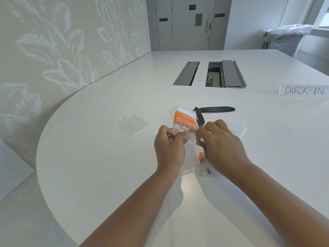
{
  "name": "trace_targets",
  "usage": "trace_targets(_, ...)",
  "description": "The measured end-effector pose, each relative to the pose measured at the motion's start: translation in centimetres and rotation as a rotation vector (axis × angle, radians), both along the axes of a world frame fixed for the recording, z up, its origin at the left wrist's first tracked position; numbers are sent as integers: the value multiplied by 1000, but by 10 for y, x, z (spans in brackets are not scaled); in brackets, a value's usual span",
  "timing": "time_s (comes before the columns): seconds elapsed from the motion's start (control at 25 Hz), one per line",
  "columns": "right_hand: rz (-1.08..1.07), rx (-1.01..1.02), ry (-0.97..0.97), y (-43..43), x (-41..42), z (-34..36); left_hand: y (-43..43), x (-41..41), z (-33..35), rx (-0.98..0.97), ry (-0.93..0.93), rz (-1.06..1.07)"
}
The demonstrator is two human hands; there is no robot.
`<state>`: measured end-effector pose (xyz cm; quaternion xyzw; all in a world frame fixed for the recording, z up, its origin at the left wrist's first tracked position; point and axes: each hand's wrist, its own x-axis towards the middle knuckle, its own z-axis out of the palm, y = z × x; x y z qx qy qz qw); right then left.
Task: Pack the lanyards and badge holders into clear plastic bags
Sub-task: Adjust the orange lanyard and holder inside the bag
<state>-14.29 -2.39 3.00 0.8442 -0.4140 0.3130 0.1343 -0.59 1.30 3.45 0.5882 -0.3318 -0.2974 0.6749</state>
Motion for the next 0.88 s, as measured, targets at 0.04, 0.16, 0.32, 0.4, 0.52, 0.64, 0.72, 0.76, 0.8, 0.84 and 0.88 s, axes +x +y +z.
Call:
trace_targets(0.04,34,45,-35,-1,0,-2,0,1,0,8,109,-7)
trace_targets(0.16,101,71,-33,-2,2,-5,1,3,4,22,512,-79)
trace_targets(0.32,79,7,-92,2,4,-4,2,9,5,8,702,-134)
trace_targets(0.4,78,19,-193,1,5,-5,2,8,5,8,679,-159)
trace_targets(0.52,116,111,-397,1,6,-6,2,6,4,19,659,-232)
trace_targets(0.64,98,266,-545,3,8,-7,3,4,4,25,646,-336)
trace_targets(0.72,52,289,-582,4,8,-7,2,4,4,19,618,-370)
trace_targets(0.76,45,276,-581,5,8,-6,1,4,5,13,606,-370)
trace_targets(0.8,68,260,-571,5,7,-5,0,4,5,14,597,-354)
trace_targets(0.84,124,235,-542,5,7,-3,-1,4,5,21,595,-330)
trace_targets(0.88,198,192,-484,5,7,-3,-2,5,4,31,598,-304)
